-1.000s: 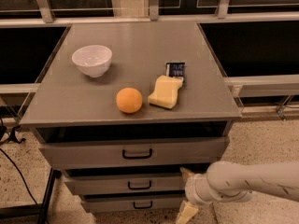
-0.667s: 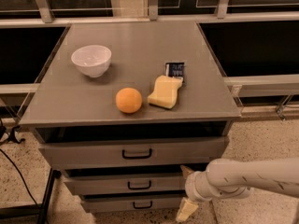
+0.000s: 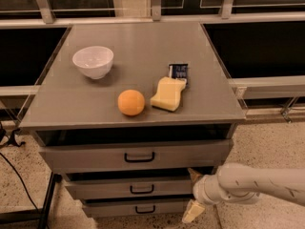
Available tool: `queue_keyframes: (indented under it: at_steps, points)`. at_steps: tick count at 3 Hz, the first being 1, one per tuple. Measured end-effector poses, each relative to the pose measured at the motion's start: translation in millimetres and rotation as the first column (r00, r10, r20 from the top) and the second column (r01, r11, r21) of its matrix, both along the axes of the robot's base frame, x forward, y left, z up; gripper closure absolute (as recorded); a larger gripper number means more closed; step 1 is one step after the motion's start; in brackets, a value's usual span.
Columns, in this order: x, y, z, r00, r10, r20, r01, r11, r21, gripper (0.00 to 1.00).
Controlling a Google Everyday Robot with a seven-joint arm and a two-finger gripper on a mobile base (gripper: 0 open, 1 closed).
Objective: Open middle drawer
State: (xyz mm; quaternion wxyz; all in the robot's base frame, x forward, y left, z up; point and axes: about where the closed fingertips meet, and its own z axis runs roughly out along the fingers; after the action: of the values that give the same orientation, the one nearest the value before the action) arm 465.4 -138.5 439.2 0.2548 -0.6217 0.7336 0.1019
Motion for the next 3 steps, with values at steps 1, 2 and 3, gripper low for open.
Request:
queue_keyframes:
  at_steps: [1, 2, 3]
  points:
    - [3, -4, -10, 1.0000, -0.004, 0.008, 0.003, 0.999, 0.039, 0.00]
    - [5, -7, -17, 0.9998, -0.005, 0.017, 0.004, 0.998, 0.066, 0.00]
    - [5, -7, -20, 0.9999, -0.002, 0.015, 0.001, 0.997, 0.071, 0.00]
